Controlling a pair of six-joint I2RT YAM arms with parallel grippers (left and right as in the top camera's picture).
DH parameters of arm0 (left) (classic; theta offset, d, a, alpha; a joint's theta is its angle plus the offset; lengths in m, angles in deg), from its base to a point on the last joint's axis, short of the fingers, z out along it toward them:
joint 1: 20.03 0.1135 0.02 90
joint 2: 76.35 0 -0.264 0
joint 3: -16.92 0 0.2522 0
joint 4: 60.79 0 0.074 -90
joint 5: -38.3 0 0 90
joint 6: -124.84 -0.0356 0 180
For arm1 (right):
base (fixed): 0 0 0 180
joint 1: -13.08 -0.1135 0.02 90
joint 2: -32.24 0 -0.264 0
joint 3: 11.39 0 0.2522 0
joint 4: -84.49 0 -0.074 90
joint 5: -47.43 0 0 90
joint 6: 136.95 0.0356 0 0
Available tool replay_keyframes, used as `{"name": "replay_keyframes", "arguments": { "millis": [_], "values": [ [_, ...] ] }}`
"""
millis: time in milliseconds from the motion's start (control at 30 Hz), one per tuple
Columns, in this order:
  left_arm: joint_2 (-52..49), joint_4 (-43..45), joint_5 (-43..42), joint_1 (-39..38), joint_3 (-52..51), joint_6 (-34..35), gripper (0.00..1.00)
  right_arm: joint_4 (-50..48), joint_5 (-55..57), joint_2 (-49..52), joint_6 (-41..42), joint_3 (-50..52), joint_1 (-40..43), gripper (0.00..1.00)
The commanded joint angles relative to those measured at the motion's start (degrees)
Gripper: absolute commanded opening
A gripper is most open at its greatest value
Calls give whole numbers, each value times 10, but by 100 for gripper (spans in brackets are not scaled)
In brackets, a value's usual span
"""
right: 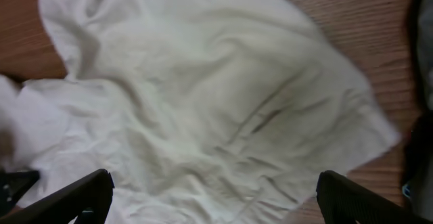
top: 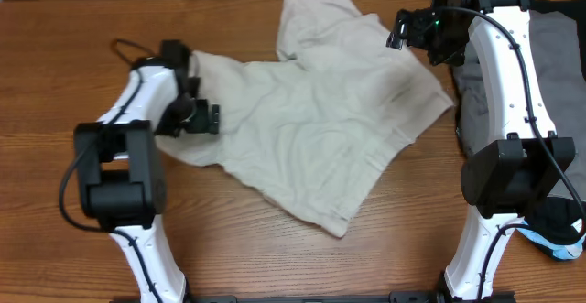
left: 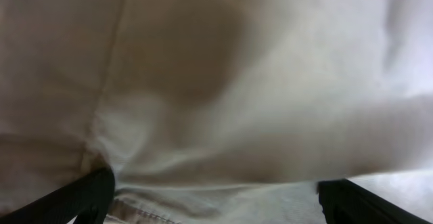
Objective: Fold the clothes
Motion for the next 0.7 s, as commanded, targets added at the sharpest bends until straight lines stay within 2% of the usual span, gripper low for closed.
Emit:
{"name": "replay_keyframes", "arguments": {
  "millis": [0, 300, 500, 667],
  "values": [
    [-73, -31, -23, 97, -87, 49, 100, -1, 20, -8, -3, -10, 2, 100],
    [-73, -79, -83, 200, -116, 41, 100, -18, 32, -7, -3, 1, 2, 100],
    [-68, -68, -115, 200, -118, 13, 100, -10, 30, -1, -2, 1, 2, 100],
    [-33, -59, -128, 169, -87, -34, 100, 8, 18, -1, 0, 9, 1, 100]
  ]
}}
